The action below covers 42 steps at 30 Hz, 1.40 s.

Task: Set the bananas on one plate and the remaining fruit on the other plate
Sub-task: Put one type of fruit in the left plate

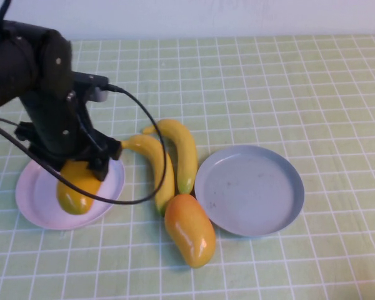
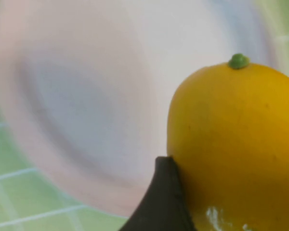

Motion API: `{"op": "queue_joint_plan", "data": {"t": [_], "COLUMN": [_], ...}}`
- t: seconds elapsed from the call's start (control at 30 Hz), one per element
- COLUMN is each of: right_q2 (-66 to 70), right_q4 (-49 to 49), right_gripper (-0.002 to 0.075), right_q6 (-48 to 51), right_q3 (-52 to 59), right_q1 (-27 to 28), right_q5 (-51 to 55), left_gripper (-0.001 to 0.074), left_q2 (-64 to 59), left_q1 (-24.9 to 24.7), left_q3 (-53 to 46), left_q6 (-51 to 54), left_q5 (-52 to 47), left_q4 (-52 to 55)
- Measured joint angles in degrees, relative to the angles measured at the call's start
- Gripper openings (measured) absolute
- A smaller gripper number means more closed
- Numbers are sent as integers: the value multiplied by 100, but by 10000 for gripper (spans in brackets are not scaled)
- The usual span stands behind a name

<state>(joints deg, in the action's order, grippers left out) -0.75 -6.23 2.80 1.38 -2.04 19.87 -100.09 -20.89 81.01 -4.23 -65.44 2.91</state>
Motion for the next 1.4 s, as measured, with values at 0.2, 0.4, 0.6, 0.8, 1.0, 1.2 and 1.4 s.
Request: {"op": "queue_joint_plan", "data": {"t": [0.2,0.4,0.6,0.8,1.0,1.2,1.4], "right_q2": [0,0,0,0,0,0,0], "right_q4": [-4,-4,-4,-4,-4,-4,-23], "right_gripper": [-16,-15,-15,-15,-15,-15,-15], "right_q6": [0,0,0,0,0,0,0], "right_q3": [0,0,0,0,0,0,0], "right_q1": [0,0,0,0,0,0,0], "right_q5": [0,0,0,0,0,0,0], "left_gripper": [537,537,537,642,668,668,667], "left_q2": [-227,-642,-782,-868,-868,-779,-622], "left_q1": [832,1093,1093,1093,1093,1047,165], "left_q3": [0,0,13,104,552,904,973], "left_q6": [296,620,1034,913,574,382,312], "left_q5": [350,500,753,695,112,-375,-420], "left_q4": [315,338,282,282,244,-291,-387]}}
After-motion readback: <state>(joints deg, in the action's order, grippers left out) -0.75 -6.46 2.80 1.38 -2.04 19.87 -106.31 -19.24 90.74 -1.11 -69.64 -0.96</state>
